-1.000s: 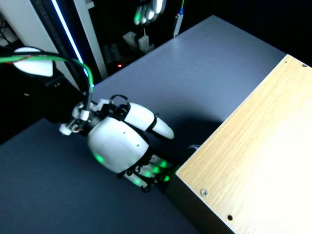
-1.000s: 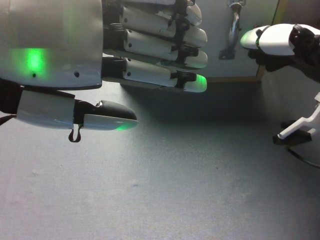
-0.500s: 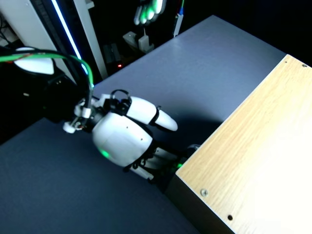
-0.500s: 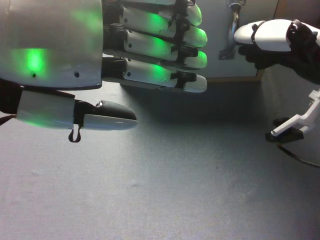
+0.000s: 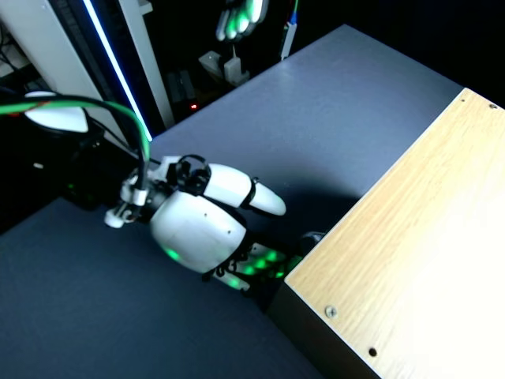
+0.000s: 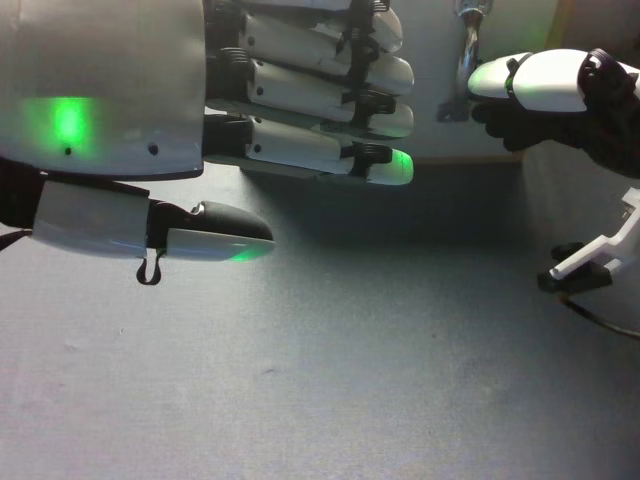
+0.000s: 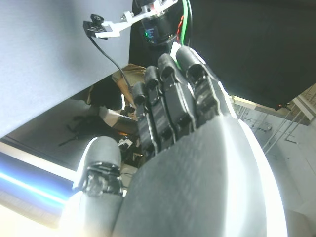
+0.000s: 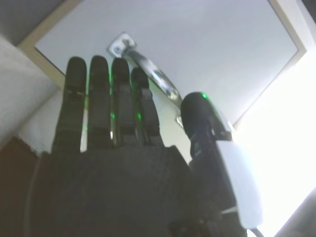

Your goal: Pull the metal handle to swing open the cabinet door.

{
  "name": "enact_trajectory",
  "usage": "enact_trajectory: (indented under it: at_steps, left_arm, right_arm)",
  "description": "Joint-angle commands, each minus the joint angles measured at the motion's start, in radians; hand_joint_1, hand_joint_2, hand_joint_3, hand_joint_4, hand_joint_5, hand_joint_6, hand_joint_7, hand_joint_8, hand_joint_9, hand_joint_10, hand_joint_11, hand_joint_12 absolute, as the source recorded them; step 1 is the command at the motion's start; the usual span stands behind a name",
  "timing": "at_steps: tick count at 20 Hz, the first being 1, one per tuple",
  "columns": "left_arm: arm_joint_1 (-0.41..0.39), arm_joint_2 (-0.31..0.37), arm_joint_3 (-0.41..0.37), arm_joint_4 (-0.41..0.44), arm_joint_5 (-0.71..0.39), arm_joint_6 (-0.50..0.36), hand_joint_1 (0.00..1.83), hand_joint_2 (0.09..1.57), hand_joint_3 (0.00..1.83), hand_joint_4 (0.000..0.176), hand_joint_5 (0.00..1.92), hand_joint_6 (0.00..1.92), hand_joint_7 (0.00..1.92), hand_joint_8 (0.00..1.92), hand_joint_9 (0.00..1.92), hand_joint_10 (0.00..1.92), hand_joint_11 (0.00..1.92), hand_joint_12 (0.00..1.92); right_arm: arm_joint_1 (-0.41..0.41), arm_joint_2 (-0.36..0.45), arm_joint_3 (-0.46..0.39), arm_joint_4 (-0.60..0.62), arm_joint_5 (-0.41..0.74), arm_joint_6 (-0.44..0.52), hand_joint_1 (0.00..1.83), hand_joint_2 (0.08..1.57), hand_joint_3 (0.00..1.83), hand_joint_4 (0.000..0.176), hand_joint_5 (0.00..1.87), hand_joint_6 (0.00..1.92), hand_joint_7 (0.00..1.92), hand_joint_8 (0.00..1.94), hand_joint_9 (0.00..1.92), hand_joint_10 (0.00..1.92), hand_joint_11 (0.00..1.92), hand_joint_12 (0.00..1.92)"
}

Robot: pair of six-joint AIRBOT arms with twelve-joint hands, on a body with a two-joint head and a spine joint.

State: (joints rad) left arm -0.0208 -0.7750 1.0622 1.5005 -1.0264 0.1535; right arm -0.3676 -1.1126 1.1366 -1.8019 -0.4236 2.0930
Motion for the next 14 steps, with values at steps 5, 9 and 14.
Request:
enact_trajectory:
  at_steps: [5,9,14]
  left_arm:
    - [-0.010,0.007,0.000,-0.097,-0.025,0.009,0.00,1.57,0.06,0.000,0.43,0.00,0.43,0.00,0.39,0.00,0.04,0.77]
    - [-0.010,0.007,0.000,-0.097,-0.025,0.009,0.00,1.57,0.07,0.000,0.43,0.00,0.44,0.00,0.40,0.00,0.05,0.77]
    - [-0.010,0.007,0.000,-0.097,-0.025,0.009,0.00,1.57,0.07,0.000,0.44,0.00,0.44,0.00,0.41,0.00,0.05,0.77]
  right_arm:
    - [0.004,0.028,0.004,-0.035,0.041,0.011,0.00,1.57,0.10,0.000,0.36,0.00,0.38,0.00,0.34,0.00,0.00,0.90]
    - [0.004,0.038,0.004,-0.035,0.071,0.011,0.00,1.57,0.10,0.000,0.36,0.00,0.37,0.00,0.34,0.00,0.00,0.90]
    - [0.004,0.043,0.007,-0.038,0.102,0.011,0.00,1.57,0.09,0.000,0.35,0.00,0.37,0.00,0.33,0.00,0.00,0.90]
